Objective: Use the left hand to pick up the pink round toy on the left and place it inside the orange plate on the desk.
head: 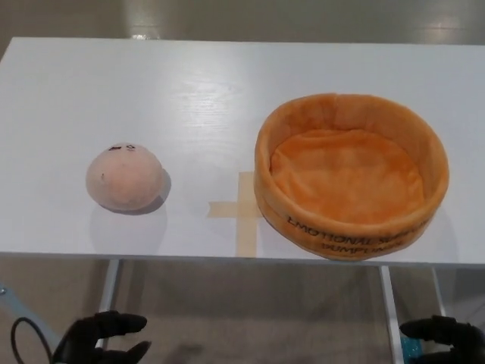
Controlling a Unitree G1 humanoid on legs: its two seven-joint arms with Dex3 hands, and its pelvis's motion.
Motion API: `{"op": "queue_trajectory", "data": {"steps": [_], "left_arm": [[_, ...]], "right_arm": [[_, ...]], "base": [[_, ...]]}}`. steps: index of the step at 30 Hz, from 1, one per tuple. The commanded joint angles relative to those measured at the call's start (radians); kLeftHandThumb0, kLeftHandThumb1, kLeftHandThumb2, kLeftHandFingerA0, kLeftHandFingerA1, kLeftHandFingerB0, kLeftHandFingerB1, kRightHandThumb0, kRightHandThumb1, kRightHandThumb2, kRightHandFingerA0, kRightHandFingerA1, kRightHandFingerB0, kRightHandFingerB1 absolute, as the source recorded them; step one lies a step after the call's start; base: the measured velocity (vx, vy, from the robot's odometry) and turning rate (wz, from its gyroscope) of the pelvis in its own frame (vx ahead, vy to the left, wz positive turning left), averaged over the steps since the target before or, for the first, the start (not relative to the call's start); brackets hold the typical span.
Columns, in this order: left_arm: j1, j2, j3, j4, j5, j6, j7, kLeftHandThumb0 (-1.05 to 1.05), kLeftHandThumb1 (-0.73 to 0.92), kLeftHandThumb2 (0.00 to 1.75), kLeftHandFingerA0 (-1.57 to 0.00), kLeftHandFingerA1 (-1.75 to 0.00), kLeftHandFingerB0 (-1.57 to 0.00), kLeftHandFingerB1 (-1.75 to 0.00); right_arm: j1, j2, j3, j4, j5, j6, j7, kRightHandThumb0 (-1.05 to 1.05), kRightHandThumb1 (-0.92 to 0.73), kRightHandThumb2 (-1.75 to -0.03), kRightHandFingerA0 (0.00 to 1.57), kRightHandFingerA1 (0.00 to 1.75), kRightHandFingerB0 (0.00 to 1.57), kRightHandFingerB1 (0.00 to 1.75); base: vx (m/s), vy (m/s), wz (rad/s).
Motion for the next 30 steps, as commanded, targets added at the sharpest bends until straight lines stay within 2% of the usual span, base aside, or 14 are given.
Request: {"op": "queue_trajectory", "data": {"steps": [1,9,15,16,17,22,23,29,30], "left_arm": [[-0.001,0.012,0.006,0.045,-0.004,-0.097,-0.024,-0.26,0.59,0.58,-0.55,-0.47,-0.52,-0.39],[0.024,0.003,0.017,0.054,-0.018,-0.140,-0.056,-0.27,0.58,0.58,-0.45,-0.44,-0.38,-0.33],[0.073,0.010,0.009,0.034,-0.016,-0.183,-0.086,-0.28,0.58,0.57,-0.43,-0.42,-0.39,-0.32],[0.077,0.012,0.011,0.029,-0.019,-0.190,-0.095,-0.34,0.52,0.69,-0.36,-0.48,-0.35,-0.41],[0.086,0.019,0.010,0.018,-0.021,-0.204,-0.115,-0.27,0.59,0.58,-0.39,-0.43,-0.36,-0.32],[0.116,0.045,0.004,-0.022,-0.026,-0.241,-0.180,-0.29,0.60,0.57,-0.36,-0.41,-0.35,-0.31],[0.134,0.063,0.000,-0.059,-0.032,-0.247,-0.220,-0.29,0.58,0.58,-0.35,-0.39,-0.31,-0.31],[0.254,0.150,-0.029,-0.344,-0.070,-0.266,-0.376,-0.34,0.56,0.57,-0.36,-0.35,-0.30,-0.31],[0.289,0.174,-0.036,-0.435,-0.091,-0.277,-0.421,-0.38,0.50,0.66,-0.30,-0.41,-0.27,-0.37]], "right_arm": [[0.000,-0.013,0.013,0.050,-0.022,-0.135,-0.053,-0.10,-0.63,-0.58,0.60,0.54,0.69,0.51],[0.013,-0.015,0.018,0.075,-0.023,-0.152,-0.057,-0.12,-0.63,-0.58,0.60,0.53,0.68,0.50],[0.033,-0.015,0.020,0.084,-0.025,-0.170,-0.059,-0.12,-0.63,-0.58,0.61,0.54,0.69,0.50],[0.031,-0.014,0.019,0.086,-0.024,-0.168,-0.059,-0.13,-0.63,-0.58,0.60,0.52,0.67,0.49],[0.030,-0.015,0.021,0.087,-0.026,-0.164,-0.060,-0.12,-0.63,-0.58,0.60,0.52,0.67,0.49],[0.024,-0.017,0.023,0.087,-0.032,-0.162,-0.066,-0.12,-0.64,-0.58,0.61,0.52,0.67,0.49],[0.021,-0.019,0.023,0.086,-0.032,-0.161,-0.067,-0.12,-0.64,-0.58,0.61,0.52,0.67,0.49],[0.002,-0.022,0.017,0.087,-0.027,-0.165,-0.061,-0.11,-0.63,-0.58,0.62,0.54,0.67,0.49],[-0.002,-0.021,0.016,0.088,-0.027,-0.165,-0.061,-0.11,-0.63,-0.58,0.63,0.54,0.67,0.50]], "base": [[0.00,0.000,0.00],[0.00,0.000,0.00],[0.00,0.000,0.00],[0.00,0.000,0.00],[0.00,0.000,0.00],[0.00,0.000,0.00],[0.00,0.000,0.00],[0.00,0.000,0.00],[0.00,0.000,0.00]]}}
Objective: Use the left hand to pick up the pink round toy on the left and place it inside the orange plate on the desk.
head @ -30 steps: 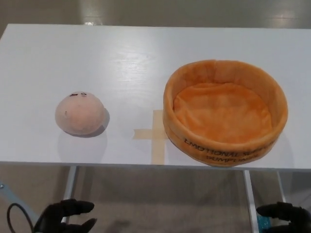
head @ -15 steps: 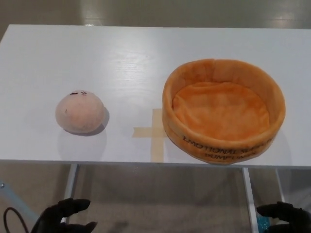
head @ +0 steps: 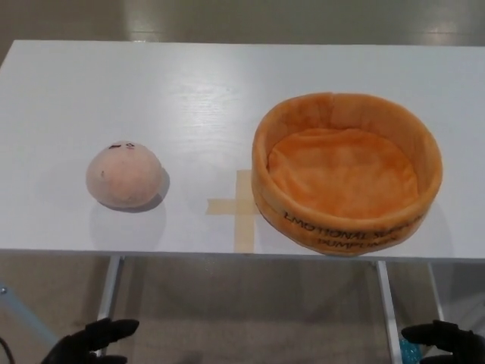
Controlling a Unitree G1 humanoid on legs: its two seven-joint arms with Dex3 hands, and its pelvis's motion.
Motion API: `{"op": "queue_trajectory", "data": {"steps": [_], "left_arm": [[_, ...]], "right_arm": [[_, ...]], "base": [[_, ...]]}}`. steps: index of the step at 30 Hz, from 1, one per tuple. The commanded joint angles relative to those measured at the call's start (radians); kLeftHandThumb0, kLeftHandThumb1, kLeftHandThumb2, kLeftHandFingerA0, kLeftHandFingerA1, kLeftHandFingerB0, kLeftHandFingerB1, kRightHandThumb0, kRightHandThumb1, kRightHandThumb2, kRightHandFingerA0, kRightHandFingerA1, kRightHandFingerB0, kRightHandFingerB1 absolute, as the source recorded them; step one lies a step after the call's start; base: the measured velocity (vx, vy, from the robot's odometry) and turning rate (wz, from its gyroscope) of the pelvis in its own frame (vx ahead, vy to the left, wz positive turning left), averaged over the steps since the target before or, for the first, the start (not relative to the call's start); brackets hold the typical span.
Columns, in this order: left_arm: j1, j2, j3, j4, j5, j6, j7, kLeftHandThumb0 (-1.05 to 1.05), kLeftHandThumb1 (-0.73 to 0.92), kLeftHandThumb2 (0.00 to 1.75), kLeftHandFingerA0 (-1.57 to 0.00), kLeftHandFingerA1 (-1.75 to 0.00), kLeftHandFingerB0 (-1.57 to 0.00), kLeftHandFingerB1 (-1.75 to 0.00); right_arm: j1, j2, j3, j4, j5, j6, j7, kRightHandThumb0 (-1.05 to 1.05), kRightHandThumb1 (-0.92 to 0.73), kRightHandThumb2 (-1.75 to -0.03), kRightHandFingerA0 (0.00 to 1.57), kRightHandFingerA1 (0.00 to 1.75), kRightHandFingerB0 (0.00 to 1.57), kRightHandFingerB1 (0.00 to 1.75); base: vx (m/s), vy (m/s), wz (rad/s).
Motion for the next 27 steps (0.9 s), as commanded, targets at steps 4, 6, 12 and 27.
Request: {"op": "queue_trajectory", "data": {"steps": [4,6,12,27], "left_arm": [[0.201,0.146,-0.048,-0.509,-0.141,-0.022,-0.334,-0.42,0.49,0.66,-0.27,-0.41,-0.22,-0.36],[0.224,0.170,-0.058,-0.593,-0.174,-0.013,-0.378,-0.41,0.50,0.66,-0.27,-0.40,-0.23,-0.36],[0.293,0.248,-0.082,-0.877,-0.228,0.067,-0.431,-0.45,0.55,0.59,-0.36,-0.35,-0.32,-0.32],[0.340,0.349,-0.088,-1.253,-0.414,0.106,-0.509,-0.45,0.53,0.56,-0.48,-0.38,-0.45,-0.35]], "right_arm": [[-0.021,-0.006,-0.003,0.007,0.000,-0.015,-0.005,-0.11,-0.63,-0.58,0.61,0.54,0.67,0.50],[-0.021,-0.005,-0.006,0.006,0.005,-0.012,0.000,-0.11,-0.64,-0.58,0.59,0.53,0.67,0.50],[-0.026,-0.008,-0.003,0.009,-0.001,-0.010,-0.001,-0.12,-0.64,-0.58,0.59,0.53,0.66,0.50],[-0.033,-0.010,-0.009,0.009,0.003,-0.010,0.001,-0.11,-0.64,-0.58,0.63,0.56,0.67,0.50]], "base": [[0.00,0.000,0.00],[0.00,0.000,0.00],[0.00,0.000,0.00],[0.00,0.000,0.00]]}}
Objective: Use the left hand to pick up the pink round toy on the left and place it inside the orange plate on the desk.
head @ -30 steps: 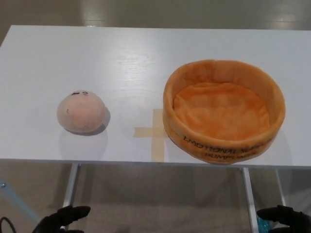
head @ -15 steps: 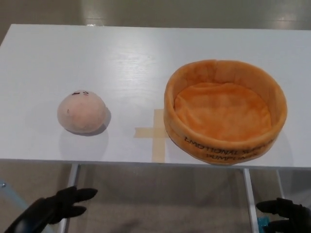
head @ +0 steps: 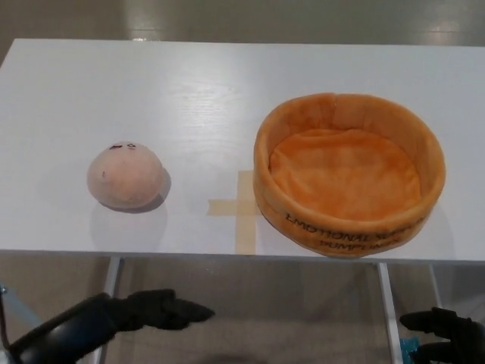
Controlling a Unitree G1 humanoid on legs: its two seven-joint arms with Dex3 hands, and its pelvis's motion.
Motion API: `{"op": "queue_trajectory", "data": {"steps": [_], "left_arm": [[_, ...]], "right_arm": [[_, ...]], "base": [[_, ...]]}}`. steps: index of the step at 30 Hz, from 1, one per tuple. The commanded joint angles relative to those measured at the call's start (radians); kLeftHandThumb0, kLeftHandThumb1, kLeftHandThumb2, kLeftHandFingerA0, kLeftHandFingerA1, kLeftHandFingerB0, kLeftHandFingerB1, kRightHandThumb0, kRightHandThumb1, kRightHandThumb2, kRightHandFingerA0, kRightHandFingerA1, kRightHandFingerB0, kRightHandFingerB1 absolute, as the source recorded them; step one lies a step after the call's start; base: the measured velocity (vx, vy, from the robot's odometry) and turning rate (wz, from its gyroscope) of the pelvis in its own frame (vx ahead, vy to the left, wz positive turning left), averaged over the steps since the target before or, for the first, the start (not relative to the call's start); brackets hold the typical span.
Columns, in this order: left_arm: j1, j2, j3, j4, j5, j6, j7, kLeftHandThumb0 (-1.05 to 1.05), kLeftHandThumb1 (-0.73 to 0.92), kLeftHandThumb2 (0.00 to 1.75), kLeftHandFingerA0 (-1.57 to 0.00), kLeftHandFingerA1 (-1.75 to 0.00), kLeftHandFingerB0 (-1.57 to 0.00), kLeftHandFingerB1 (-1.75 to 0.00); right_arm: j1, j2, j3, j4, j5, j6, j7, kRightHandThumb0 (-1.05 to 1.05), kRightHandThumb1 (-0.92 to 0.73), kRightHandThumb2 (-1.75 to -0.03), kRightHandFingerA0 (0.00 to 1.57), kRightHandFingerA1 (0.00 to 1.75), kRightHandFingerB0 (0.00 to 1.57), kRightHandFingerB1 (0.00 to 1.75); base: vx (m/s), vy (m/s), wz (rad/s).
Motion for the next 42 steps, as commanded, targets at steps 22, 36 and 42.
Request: {"op": "queue_trajectory", "data": {"steps": [22,36,42], "left_arm": [[-0.601,-0.108,0.086,0.354,0.164,-0.023,0.160,-0.19,0.36,0.86,-0.01,-0.49,0.00,-0.47],[-0.880,-0.053,-0.144,0.759,0.539,0.009,0.408,-0.13,0.35,0.64,0.00,-0.07,-0.02,-0.26],[-0.949,-0.043,-0.257,0.847,0.656,0.073,0.474,-0.31,0.27,0.59,0.00,0.00,0.00,-0.12]], "right_arm": [[-0.011,-0.016,-0.004,0.004,-0.005,-0.016,-0.009,-0.10,-0.64,-0.58,0.60,0.52,0.67,0.50],[-0.027,-0.016,-0.016,0.005,0.009,-0.008,0.005,-0.13,-0.64,-0.58,0.58,0.52,0.67,0.50],[-0.029,-0.017,-0.016,0.004,0.008,-0.009,0.003,-0.11,-0.63,-0.58,0.61,0.54,0.68,0.50]], "base": [[0.00,0.000,0.00],[0.00,0.000,0.00],[0.00,0.000,0.00]]}}
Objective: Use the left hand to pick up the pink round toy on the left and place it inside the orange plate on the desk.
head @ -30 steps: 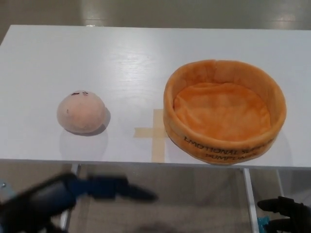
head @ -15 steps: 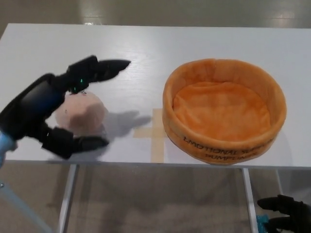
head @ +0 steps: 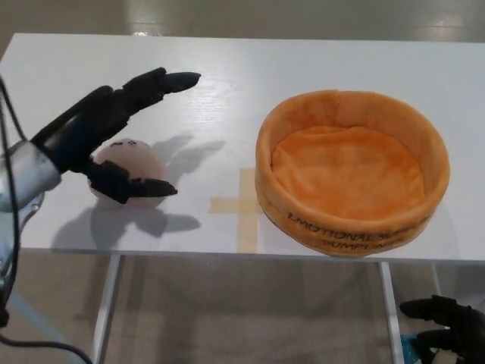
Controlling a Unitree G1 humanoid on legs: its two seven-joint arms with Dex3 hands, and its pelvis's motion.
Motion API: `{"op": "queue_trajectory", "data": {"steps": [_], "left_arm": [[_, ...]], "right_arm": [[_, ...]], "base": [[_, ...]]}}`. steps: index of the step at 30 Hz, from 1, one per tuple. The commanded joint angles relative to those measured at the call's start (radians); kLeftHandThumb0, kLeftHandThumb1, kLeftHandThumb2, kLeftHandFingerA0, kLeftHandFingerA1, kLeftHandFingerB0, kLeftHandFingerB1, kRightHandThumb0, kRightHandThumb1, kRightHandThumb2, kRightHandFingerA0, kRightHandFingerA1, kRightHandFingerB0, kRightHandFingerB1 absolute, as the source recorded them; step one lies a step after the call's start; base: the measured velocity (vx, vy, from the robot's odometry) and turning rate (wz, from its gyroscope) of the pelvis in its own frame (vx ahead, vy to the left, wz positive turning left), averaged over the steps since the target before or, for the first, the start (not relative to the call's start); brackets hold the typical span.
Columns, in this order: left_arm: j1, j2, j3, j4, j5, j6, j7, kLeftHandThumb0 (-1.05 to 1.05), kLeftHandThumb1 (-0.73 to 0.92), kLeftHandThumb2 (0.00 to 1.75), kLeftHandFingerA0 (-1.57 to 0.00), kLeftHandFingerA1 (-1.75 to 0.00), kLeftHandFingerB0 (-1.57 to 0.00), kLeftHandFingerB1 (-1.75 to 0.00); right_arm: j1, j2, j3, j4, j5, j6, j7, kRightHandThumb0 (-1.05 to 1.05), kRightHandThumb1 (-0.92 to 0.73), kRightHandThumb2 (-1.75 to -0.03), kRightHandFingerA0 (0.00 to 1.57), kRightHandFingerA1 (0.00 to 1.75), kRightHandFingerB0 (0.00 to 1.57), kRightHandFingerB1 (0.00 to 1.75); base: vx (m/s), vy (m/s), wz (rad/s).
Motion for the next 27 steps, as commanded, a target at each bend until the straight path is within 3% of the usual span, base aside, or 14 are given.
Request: {"op": "queue_trajectory", "data": {"steps": [1,9,10,13,14,16,17,23,24,26,27], "left_arm": [[-0.155,0.051,-0.213,0.236,0.451,0.040,0.275,-0.31,0.27,0.59,0.00,0.00,0.00,-0.12],[-0.184,0.052,-0.298,0.332,0.486,0.047,0.343,-0.36,0.29,0.61,0.00,0.00,-0.02,-0.13],[-0.187,0.052,-0.305,0.345,0.487,0.046,0.350,-0.37,0.29,0.64,0.00,-0.08,0.00,-0.18],[-0.197,0.052,-0.321,0.369,0.487,0.043,0.364,-0.37,0.29,0.64,0.00,-0.08,0.00,-0.18],[-0.199,0.052,-0.325,0.377,0.488,0.042,0.366,-0.32,0.38,0.53,0.00,-0.12,0.00,-0.25],[-0.207,0.053,-0.340,0.401,0.496,0.040,0.377,-0.34,0.40,0.52,0.00,-0.13,0.00,-0.26],[-0.213,0.054,-0.349,0.415,0.502,0.039,0.386,-0.36,0.27,0.65,0.00,-0.14,0.00,-0.25],[-0.235,0.052,-0.368,0.465,0.508,0.037,0.397,-0.34,0.26,0.67,0.00,-0.23,0.00,-0.32],[-0.238,0.051,-0.371,0.476,0.512,0.032,0.405,-0.36,0.40,0.65,-0.03,-0.22,-0.07,-0.33],[-0.241,0.050,-0.372,0.487,0.515,0.027,0.413,-0.39,0.45,0.64,-0.03,-0.28,-0.07,-0.34],[-0.241,0.049,-0.371,0.493,0.515,0.026,0.415,-0.43,0.49,0.64,-0.17,-0.35,-0.13,-0.33]], "right_arm": [[0.002,-0.015,-0.008,0.002,0.007,-0.009,0.004,-0.11,-0.63,-0.58,0.61,0.54,0.68,0.50],[0.005,-0.018,-0.007,0.002,0.005,-0.003,0.005,-0.13,-0.64,-0.58,0.57,0.51,0.67,0.49],[0.006,-0.017,-0.007,0.002,0.005,-0.004,0.003,-0.11,-0.64,-0.58,0.59,0.51,0.67,0.49],[0.006,-0.017,-0.005,0.003,0.002,-0.008,-0.002,-0.11,-0.63,-0.58,0.59,0.52,0.68,0.49],[0.005,-0.016,-0.006,0.003,0.004,-0.007,0.000,-0.12,-0.64,-0.58,0.58,0.51,0.67,0.49],[0.004,-0.015,-0.009,0.004,0.008,-0.009,0.005,-0.11,-0.64,-0.58,0.59,0.52,0.67,0.50],[0.004,-0.014,-0.009,0.005,0.008,-0.008,0.006,-0.11,-0.64,-0.58,0.60,0.53,0.67,0.50],[0.004,-0.017,-0.003,0.003,-0.002,-0.007,-0.003,-0.12,-0.64,-0.58,0.60,0.53,0.67,0.50],[0.005,-0.016,-0.006,0.003,0.001,-0.009,-0.003,-0.11,-0.63,-0.58,0.61,0.53,0.68,0.50],[0.005,-0.016,-0.006,0.004,0.001,-0.011,-0.003,-0.12,-0.64,-0.58,0.61,0.54,0.68,0.50],[0.005,-0.016,-0.007,0.004,0.003,-0.008,0.001,-0.12,-0.64,-0.58,0.62,0.54,0.67,0.49]], "base": [[0.00,0.000,0.00],[0.00,0.000,0.00],[0.00,0.000,0.00],[0.00,0.000,0.00],[0.00,0.000,0.00],[0.00,0.000,0.00],[0.00,0.000,0.00],[0.00,0.000,0.00],[0.00,0.000,0.00],[0.00,0.000,0.00],[0.00,0.000,0.00]]}}
